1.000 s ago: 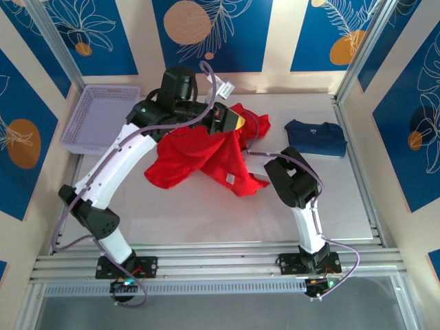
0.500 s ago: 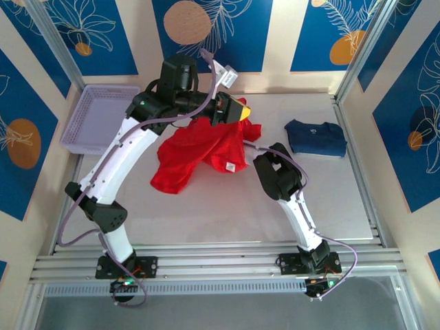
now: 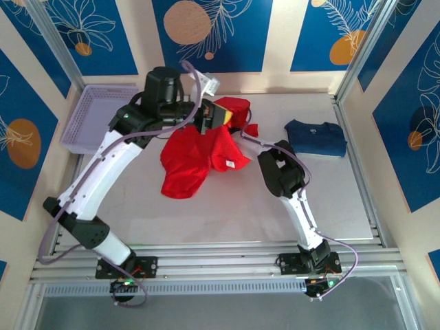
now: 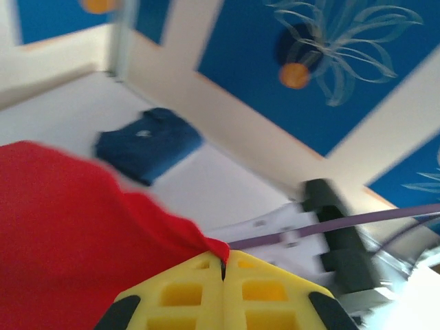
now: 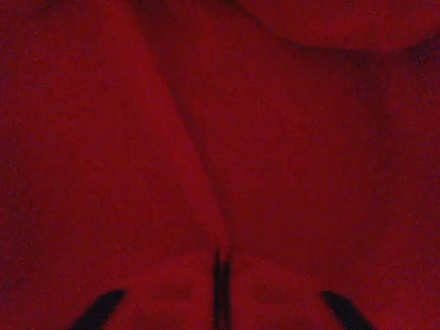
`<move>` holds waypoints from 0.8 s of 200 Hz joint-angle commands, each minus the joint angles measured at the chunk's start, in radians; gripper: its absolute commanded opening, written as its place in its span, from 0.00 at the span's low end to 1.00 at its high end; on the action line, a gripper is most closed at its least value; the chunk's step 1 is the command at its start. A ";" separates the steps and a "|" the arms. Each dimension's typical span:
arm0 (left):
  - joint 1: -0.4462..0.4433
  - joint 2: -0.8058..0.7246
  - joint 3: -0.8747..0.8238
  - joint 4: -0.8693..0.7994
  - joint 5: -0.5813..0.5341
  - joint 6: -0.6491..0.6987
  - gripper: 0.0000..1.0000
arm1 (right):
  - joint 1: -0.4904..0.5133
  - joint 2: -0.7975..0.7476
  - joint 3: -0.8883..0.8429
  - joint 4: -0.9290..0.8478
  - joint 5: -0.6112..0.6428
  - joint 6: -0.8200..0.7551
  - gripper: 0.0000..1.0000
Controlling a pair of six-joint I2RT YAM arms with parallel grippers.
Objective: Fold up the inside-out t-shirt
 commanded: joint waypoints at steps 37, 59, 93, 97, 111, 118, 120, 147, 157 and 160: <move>0.268 -0.165 -0.327 0.135 -0.488 -0.112 0.00 | -0.045 -0.364 -0.341 0.056 -0.300 -0.035 0.00; 0.287 -0.126 -0.367 0.148 -0.455 -0.076 0.00 | -0.057 -0.466 -0.396 0.110 -0.420 -0.007 0.00; 0.243 -0.027 -0.415 0.268 -0.196 -0.134 0.00 | -0.020 -0.462 -0.322 0.198 -0.579 0.058 0.00; 0.237 -0.015 -0.412 0.271 -0.185 -0.136 0.00 | -0.013 -0.457 -0.305 0.196 -0.583 0.061 0.00; 0.234 0.015 -0.401 0.268 -0.192 -0.151 0.00 | -0.003 -0.465 -0.273 0.191 -0.587 0.056 0.00; 0.239 0.026 -0.396 0.251 -0.236 -0.156 0.00 | -0.008 -0.485 -0.273 0.194 -0.578 0.053 0.00; 0.242 0.027 -0.395 0.244 -0.251 -0.156 0.00 | -0.010 -0.492 -0.276 0.195 -0.576 0.052 0.00; 0.318 0.032 -0.456 0.247 -0.341 -0.201 0.00 | -0.083 -0.624 -0.320 0.231 -0.620 0.078 0.00; 0.345 0.033 -0.494 0.271 -0.346 -0.219 0.00 | -0.115 -0.670 -0.329 0.253 -0.659 0.107 0.00; 0.352 0.034 -0.504 0.276 -0.347 -0.225 0.00 | -0.124 -0.682 -0.329 0.259 -0.670 0.114 0.00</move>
